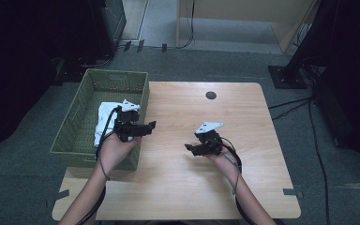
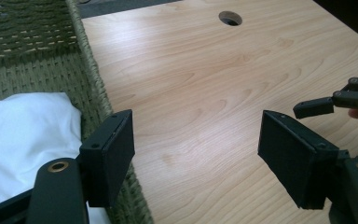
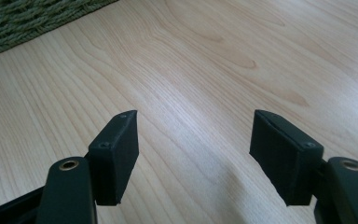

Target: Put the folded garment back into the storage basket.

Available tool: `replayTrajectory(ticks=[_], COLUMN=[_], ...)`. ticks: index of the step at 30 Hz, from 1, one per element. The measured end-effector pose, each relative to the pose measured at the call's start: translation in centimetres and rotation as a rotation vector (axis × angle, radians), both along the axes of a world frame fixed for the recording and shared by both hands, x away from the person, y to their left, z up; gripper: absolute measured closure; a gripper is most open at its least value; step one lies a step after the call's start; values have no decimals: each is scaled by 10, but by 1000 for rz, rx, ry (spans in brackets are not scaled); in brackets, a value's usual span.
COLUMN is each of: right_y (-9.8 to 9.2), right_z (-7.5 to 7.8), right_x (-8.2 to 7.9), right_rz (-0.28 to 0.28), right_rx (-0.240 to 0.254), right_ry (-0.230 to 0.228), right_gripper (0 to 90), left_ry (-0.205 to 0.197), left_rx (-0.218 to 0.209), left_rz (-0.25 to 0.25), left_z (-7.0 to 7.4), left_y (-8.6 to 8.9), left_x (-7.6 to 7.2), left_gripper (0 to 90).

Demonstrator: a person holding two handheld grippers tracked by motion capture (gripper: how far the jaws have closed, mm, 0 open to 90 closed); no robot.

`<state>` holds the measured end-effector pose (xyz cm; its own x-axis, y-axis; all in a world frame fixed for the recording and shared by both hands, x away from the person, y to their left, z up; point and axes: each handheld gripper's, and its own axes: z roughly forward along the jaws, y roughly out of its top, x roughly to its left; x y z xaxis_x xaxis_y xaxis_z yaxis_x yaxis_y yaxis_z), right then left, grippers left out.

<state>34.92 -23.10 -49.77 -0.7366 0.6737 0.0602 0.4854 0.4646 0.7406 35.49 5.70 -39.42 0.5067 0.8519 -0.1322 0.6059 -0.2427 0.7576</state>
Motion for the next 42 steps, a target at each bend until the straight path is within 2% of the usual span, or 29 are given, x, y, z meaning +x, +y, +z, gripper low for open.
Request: replayTrajectory(ticks=[6, 17, 33, 36, 42], right_y=[-9, -25, -36, -38, -36], right_z=[-6, -10, -20, -23, -29], right_x=[-5, -11, -19, -20, -21], right_rz=[-14, -41, -51, -39, -16], right_rx=[-3, 11, 8, 23, -21], right_ry=[12, 20, -11, -15, -32], right_gripper=[323, 313, 299, 298, 298], left_ry=[2, 5, -17, -20, -19], left_rx=[-14, 7, 22, 23, 30], left_rz=[-11, -52, -84, -90, -95], left_z=[-3, -14, -27, -31, -39], left_y=[-9, -26, -43, -46, -51], left_x=[-3, -9, -20, -20, -21], left_gripper=[274, 274, 274, 274, 274])
